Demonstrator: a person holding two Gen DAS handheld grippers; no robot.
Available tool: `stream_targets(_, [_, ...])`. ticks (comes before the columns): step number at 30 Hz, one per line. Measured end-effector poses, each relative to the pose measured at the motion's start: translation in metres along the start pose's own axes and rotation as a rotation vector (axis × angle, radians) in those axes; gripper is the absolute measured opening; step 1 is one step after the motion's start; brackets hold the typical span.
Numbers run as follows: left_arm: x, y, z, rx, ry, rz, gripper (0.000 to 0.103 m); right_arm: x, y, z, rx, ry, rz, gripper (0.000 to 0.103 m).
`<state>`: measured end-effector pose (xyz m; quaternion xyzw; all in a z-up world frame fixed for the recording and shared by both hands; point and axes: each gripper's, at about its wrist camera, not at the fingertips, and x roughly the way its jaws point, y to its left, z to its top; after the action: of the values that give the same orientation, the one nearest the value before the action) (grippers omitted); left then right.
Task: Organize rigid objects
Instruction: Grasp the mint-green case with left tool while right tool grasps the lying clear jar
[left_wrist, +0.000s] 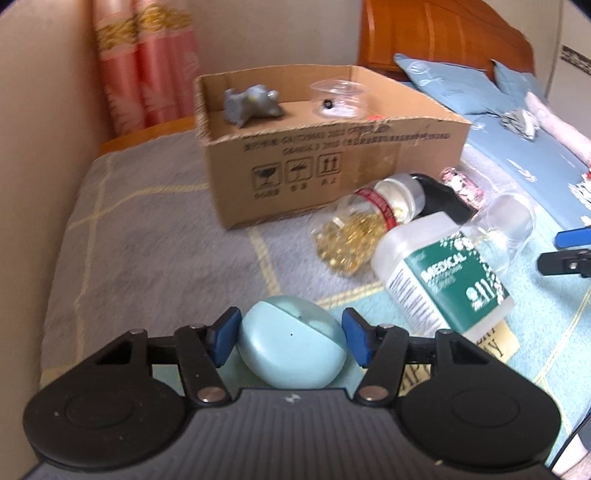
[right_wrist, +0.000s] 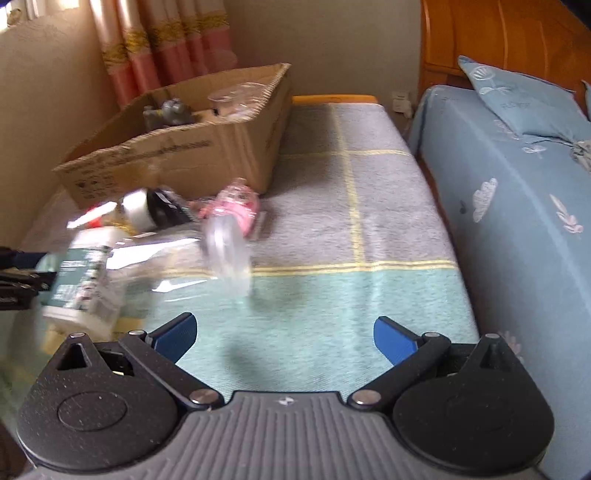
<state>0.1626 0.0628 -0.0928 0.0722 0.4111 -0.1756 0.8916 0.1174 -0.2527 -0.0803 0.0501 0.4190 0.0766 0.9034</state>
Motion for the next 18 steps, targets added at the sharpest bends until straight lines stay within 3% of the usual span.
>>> stream_targets(7, [-0.006, 0.002, -0.006, -0.035, 0.005, 0.034, 0.060, -0.008, 0.023, 0.014, -0.018, -0.050, 0.183, 0.103])
stream_targets(13, [-0.005, 0.002, -0.007, -0.036, 0.005, 0.037, 0.068, 0.009, 0.042, 0.024, -0.031, -0.049, 0.175, 0.103])
stream_targets(18, [-0.005, 0.002, -0.007, -0.035, 0.004, 0.033, 0.069, 0.016, 0.050, 0.023, -0.052, -0.047, 0.121, 0.103])
